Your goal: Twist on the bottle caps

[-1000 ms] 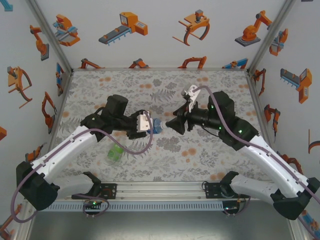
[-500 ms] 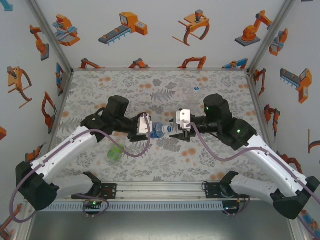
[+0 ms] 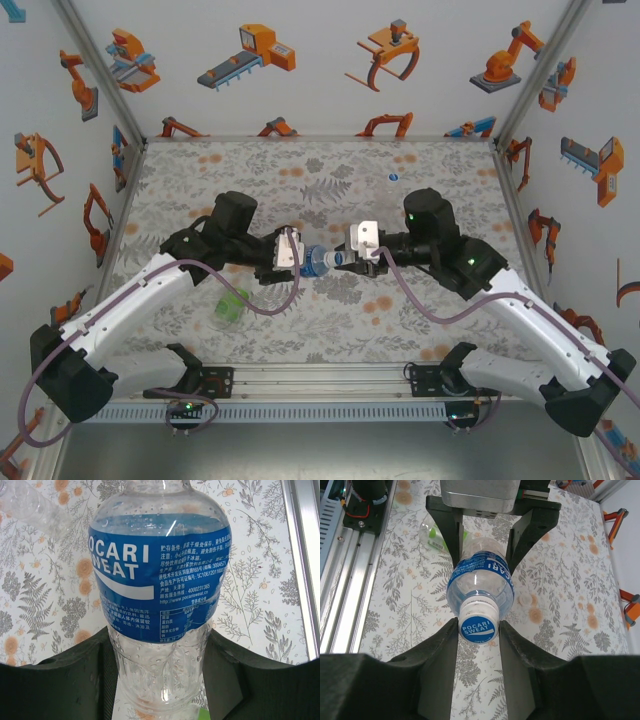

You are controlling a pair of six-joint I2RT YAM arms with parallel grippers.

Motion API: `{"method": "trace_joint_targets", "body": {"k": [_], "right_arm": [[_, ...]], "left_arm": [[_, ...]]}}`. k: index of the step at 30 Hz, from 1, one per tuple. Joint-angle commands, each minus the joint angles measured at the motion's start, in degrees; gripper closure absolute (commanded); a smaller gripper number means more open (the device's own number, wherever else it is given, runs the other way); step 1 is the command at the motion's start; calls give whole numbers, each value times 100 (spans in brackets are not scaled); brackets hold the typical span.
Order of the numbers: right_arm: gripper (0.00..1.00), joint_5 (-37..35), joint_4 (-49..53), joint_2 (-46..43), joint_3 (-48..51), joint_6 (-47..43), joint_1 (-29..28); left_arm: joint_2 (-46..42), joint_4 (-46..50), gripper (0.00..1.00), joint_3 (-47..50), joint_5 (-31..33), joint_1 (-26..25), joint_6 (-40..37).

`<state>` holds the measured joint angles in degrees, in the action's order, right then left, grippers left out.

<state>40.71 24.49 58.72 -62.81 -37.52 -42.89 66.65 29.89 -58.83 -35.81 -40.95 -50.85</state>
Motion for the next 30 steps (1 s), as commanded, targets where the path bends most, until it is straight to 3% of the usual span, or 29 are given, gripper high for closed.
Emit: {"method": "trace_joint_targets", "body": {"k": [1,5,8,10,14,21,25,30], "right_arm": [[65,117,-271,35,95,44,-32],[82,-271,-722,37,188,899,-35],[92,-607,-976,85,271,2114,-35],[100,-897,-1204,102,425,3378,-34],[100,-1919,-1374,135,638,6062,-34],[100,-2849,-182,375,524,9702,54],[100,-2270,-710,545,790,10758,281],[100,-1990,-753,776,584,10680,408]], "left_arm": [[-129,102,100,-132,-213,-19,-74],[-100,99,100,-146,-198,-21,-73],[-66,65,100,-147,-58,-26,-10],[-65,-39,100,-136,92,-20,43],[-22,-285,100,-76,297,-24,87],[90,-479,100,-57,507,-25,133],[157,-528,100,-71,505,-18,99],[242,-527,100,-38,609,-31,0]]}}
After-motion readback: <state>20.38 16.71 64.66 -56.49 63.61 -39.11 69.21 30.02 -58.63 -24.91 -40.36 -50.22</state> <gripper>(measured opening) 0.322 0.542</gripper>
